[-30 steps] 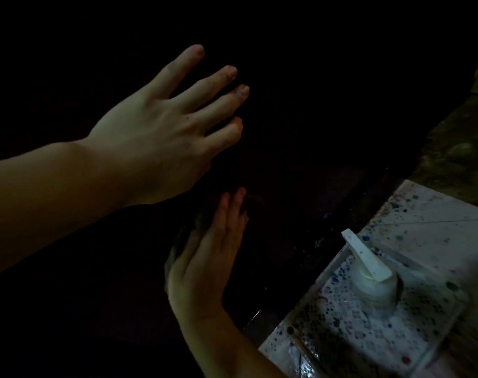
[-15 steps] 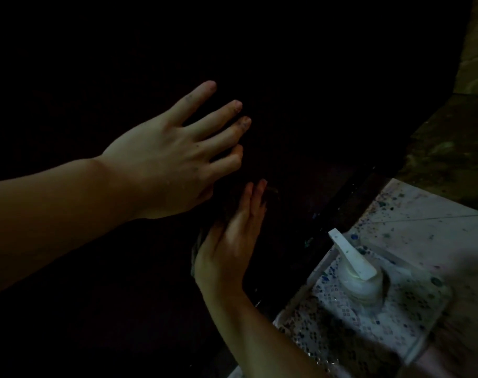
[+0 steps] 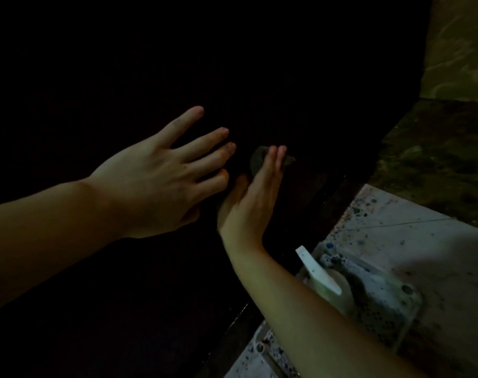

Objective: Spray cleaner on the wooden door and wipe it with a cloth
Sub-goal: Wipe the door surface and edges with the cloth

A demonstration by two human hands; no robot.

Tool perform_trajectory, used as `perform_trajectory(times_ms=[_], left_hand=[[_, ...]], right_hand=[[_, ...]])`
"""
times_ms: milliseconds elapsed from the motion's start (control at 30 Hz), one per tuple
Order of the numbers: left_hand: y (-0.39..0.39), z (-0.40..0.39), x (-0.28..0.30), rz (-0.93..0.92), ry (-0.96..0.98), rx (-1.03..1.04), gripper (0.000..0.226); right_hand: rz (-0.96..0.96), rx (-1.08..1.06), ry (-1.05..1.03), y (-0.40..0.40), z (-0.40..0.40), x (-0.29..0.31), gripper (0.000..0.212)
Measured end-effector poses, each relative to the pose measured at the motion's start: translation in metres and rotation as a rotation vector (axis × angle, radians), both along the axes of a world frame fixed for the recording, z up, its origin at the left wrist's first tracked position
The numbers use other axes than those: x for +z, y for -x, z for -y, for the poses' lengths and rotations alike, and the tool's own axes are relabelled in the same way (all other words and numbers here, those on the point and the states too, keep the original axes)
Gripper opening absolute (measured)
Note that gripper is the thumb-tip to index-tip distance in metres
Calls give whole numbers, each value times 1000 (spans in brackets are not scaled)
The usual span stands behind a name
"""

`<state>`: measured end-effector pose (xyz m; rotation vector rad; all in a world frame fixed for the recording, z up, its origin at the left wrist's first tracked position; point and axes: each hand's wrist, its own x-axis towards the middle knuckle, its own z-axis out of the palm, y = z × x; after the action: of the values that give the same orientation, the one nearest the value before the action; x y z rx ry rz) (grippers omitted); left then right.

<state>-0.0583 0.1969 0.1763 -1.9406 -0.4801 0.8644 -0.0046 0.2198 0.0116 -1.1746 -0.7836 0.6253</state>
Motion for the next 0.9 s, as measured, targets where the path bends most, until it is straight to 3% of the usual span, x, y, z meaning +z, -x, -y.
perform_trajectory(times_ms=[67, 133, 200, 467, 533, 733, 800, 900], left_hand=[[-6, -4, 0, -6, 19, 26, 69], [-14, -9, 1, -1, 58, 34, 67], [-24, -14, -1, -46, 56, 52, 67], [-61, -38, -18, -224, -5, 140, 67], [-68, -43, -20, -226, 0, 152, 66], [-90, -64, -23, -218, 38, 147, 65], [-94, -68, -26, -213, 36, 134, 65], [-97, -74, -30, -191, 45, 108, 66]], right_hand=[[-160, -28, 190, -6, -5, -29, 57], [-436, 12, 507, -10, -5, -54, 54], [-564, 61, 644, -14, -7, -58, 52], [-293, -2, 394, -87, -79, 3, 54], [-331, 2, 414, -107, -98, -15, 53], [-654, 36, 730, -98, -88, -72, 50], [-646, 30, 731, -100, -91, -69, 49], [-471, -10, 558, -121, -108, -62, 52]])
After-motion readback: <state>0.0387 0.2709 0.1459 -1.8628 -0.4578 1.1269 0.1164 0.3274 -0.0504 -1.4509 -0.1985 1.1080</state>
